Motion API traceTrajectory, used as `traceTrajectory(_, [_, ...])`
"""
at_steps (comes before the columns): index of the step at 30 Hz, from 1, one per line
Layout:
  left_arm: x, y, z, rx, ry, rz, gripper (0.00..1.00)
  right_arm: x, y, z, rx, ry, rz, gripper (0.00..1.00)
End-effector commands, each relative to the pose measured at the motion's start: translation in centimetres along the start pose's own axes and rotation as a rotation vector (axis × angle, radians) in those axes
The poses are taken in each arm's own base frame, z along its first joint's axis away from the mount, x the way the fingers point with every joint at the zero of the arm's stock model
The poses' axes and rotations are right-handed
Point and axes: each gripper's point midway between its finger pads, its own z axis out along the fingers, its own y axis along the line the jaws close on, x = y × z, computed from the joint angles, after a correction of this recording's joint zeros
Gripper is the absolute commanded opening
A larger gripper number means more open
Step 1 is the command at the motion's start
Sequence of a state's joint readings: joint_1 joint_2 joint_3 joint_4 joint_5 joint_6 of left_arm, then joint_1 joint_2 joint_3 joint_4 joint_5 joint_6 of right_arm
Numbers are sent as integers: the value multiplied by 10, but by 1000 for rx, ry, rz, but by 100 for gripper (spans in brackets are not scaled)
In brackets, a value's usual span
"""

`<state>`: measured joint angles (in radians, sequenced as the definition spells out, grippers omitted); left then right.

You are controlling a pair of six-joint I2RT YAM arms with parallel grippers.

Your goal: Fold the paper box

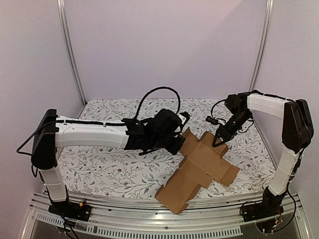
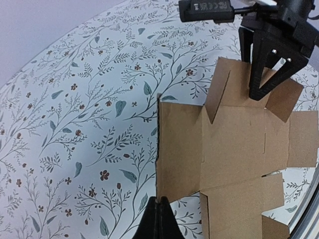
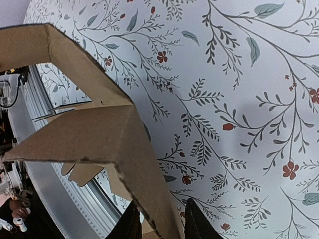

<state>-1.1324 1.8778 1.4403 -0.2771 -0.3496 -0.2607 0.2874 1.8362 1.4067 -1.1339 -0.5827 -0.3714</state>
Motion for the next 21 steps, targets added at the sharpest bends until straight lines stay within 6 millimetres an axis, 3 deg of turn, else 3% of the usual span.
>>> traceTrajectory(1, [-3,-4,-3,2,-32,-19,0,6,1,2,-21,21,5,21])
traceTrajectory(4, [-3,-4,-3,0,-34,-20,0,4,-3,-1,16,11,-7,7])
traceTrajectory(8, [-3,-2,-4,-9,-37,-19,0,-2,-12,-12,107,-7,-26,0])
traceTrajectory(9, [-3,-1,-4,-12,-39,-17,3,-6,-13,-17,134,-15,-42,0])
traceTrajectory(12, [-4,2,-8,-20,-61,-9,35,-26,-17,-39,289,-42,-142,0])
traceTrajectory(14, [-7,9,-17,-21,-95,-15,47,-42,-17,-52,418,-55,-239,0])
traceTrajectory(19, [-7,40,-49,-25,-182,-67,62,-85,-7,-72,679,-71,-470,0])
traceTrajectory(21, [10,61,-54,-34,-168,-110,64,-101,-2,-77,756,-77,-537,0])
